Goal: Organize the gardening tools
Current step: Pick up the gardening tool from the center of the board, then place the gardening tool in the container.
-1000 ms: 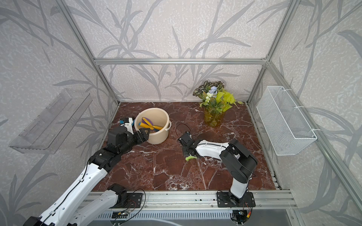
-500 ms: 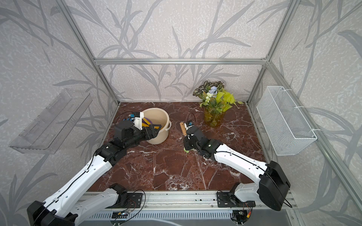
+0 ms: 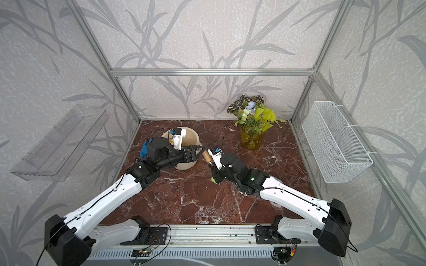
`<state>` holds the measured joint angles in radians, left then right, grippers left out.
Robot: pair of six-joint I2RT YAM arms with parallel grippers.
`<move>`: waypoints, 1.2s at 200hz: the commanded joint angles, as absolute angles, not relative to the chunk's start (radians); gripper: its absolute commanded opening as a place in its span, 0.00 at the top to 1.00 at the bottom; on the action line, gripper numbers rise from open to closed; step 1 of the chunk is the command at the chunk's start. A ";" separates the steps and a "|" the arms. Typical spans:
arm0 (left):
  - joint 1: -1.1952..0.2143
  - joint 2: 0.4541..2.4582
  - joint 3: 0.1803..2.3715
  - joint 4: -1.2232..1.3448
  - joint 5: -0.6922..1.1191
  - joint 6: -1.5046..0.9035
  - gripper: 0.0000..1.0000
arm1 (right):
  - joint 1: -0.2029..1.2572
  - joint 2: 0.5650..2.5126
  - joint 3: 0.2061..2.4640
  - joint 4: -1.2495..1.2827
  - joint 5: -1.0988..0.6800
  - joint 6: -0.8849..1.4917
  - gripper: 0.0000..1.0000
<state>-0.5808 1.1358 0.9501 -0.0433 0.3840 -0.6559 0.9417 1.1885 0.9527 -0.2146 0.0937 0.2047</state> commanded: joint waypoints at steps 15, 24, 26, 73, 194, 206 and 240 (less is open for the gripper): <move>-0.610 1.163 0.988 0.005 0.406 -0.658 0.41 | 0.954 1.154 0.993 -0.170 0.070 0.178 1.00; -0.613 1.167 0.989 0.008 0.405 -0.658 0.46 | 0.954 1.151 0.993 -0.169 0.063 0.178 1.00; -0.613 1.169 0.991 0.008 0.404 -0.658 0.48 | 0.954 1.150 0.994 -0.168 0.062 0.177 1.00; -0.618 1.168 0.992 0.006 0.393 -0.653 0.78 | 0.954 1.130 0.978 -0.137 0.089 0.178 1.00; -0.602 1.215 1.323 -0.324 -0.127 -0.345 1.00 | 0.915 1.016 0.892 -0.123 0.388 0.269 0.29; -0.590 1.227 1.354 -0.334 -0.201 -0.312 1.00 | 0.881 1.011 0.890 -0.153 0.392 0.285 0.29; -0.540 1.273 1.384 -0.315 -0.345 -0.240 1.00 | 0.867 0.985 0.855 -0.162 0.405 0.310 0.29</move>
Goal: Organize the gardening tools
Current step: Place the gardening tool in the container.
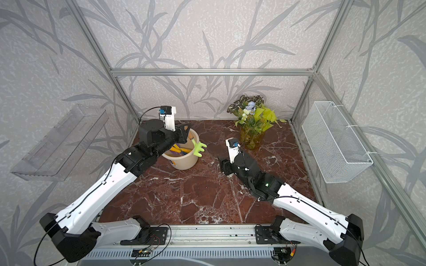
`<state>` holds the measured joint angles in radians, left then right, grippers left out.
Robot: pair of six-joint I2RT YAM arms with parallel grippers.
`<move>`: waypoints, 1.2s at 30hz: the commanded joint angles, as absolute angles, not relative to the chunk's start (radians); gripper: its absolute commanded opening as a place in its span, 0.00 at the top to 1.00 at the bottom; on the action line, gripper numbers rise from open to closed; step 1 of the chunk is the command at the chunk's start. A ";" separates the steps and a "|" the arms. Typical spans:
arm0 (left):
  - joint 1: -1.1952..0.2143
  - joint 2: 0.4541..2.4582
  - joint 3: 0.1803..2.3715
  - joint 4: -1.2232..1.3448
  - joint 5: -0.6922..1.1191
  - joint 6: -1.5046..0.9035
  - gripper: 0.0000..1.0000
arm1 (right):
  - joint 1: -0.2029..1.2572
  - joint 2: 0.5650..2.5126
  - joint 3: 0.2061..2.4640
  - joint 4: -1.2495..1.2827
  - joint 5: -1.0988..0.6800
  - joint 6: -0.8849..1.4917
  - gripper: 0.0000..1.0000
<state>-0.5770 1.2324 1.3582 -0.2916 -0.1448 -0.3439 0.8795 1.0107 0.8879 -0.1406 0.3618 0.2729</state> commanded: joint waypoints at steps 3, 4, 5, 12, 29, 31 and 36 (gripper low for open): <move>-0.512 1.284 1.372 -0.288 -0.357 -0.236 1.00 | 0.864 0.974 0.843 -0.160 0.408 0.316 0.29; -0.496 1.289 1.357 -0.261 -0.361 -0.236 1.00 | 0.864 0.968 0.838 -0.160 0.410 0.317 0.29; -0.483 1.294 1.338 -0.235 -0.360 -0.235 1.00 | 0.863 0.964 0.833 -0.161 0.411 0.320 0.29; -0.447 1.335 1.217 -0.113 -0.365 -0.248 0.99 | 0.854 0.936 0.811 -0.178 0.428 0.327 0.29; -0.396 1.367 1.035 0.014 -0.326 -0.291 0.70 | 0.828 0.936 0.782 -0.204 0.421 0.355 0.29; -0.396 1.364 1.043 0.005 -0.327 -0.293 0.59 | 0.824 0.940 0.788 -0.214 0.422 0.355 0.29; -0.396 1.340 1.063 -0.010 -0.325 -0.285 0.47 | 0.792 0.963 0.812 -0.255 0.393 0.393 0.29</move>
<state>-0.4026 1.3666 1.0424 -0.0177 -0.3286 -0.2893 0.8139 0.9504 0.7895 -0.2161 0.4072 0.3569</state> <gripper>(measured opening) 0.531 0.714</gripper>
